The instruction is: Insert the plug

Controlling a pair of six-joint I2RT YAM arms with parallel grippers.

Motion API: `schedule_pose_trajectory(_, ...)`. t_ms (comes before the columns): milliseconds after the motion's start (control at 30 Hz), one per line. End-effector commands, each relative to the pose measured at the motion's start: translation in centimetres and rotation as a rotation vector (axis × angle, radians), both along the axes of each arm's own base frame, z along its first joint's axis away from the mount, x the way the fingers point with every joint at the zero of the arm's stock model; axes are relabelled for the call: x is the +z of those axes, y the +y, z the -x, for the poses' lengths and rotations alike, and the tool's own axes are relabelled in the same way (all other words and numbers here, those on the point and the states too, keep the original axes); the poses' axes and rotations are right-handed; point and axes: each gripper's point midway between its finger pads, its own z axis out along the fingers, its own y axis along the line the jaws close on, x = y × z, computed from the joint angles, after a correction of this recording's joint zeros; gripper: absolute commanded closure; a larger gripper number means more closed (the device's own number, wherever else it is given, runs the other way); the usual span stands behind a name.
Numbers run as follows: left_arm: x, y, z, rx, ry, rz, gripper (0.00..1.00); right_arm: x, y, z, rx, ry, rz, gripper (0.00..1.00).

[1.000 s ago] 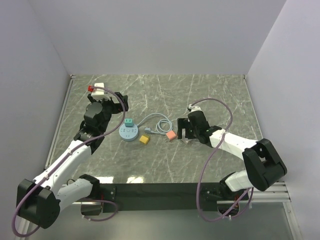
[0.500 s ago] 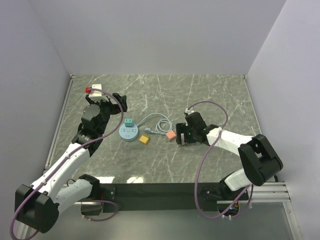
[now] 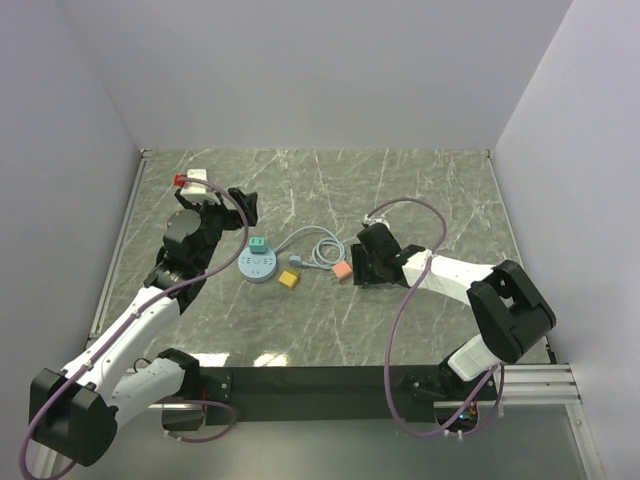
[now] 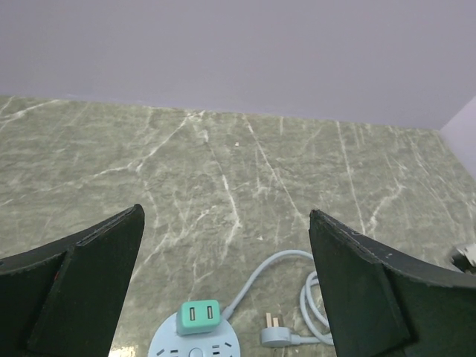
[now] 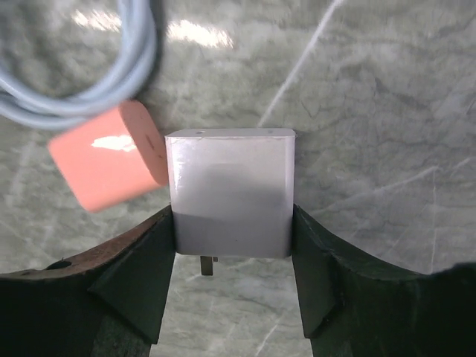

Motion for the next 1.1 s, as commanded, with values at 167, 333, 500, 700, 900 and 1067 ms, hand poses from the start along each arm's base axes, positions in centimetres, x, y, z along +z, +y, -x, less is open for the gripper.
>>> schedule_pose_trajectory(167,0.8,-5.6,2.5,-0.303,-0.120,0.011,0.03,10.3,5.0,-7.6,-0.021,-0.269,-0.175,0.60)
schedule_pose_trajectory(333,-0.7,-9.8,4.3,-0.498,-0.115,-0.029,0.03,15.9,7.1,-10.2,-0.011,-0.380,-0.264,0.64)
schedule_pose_trajectory(500,-1.1,-13.2,6.4,-0.672,-0.143,-0.055,0.02,20.1,8.2,-10.6,-0.001,-0.456,-0.375,0.65)
schedule_pose_trajectory(700,-2.0,-15.2,6.3,-0.661,-0.148,-0.043,0.01,23.9,10.7,-8.4,0.072,-0.488,-0.640,0.69)
schedule_pose_trajectory(900,-2.5,-15.3,5.5,-0.534,-0.172,0.047,0.01,26.7,11.5,-6.7,0.093,-0.517,-0.809,0.72)
schedule_pose_trajectory(1067,-1.5,-14.6,5.1,-0.465,-0.226,0.141,0.00,27.8,12.2,-5.3,0.125,-0.514,-0.874,0.73)
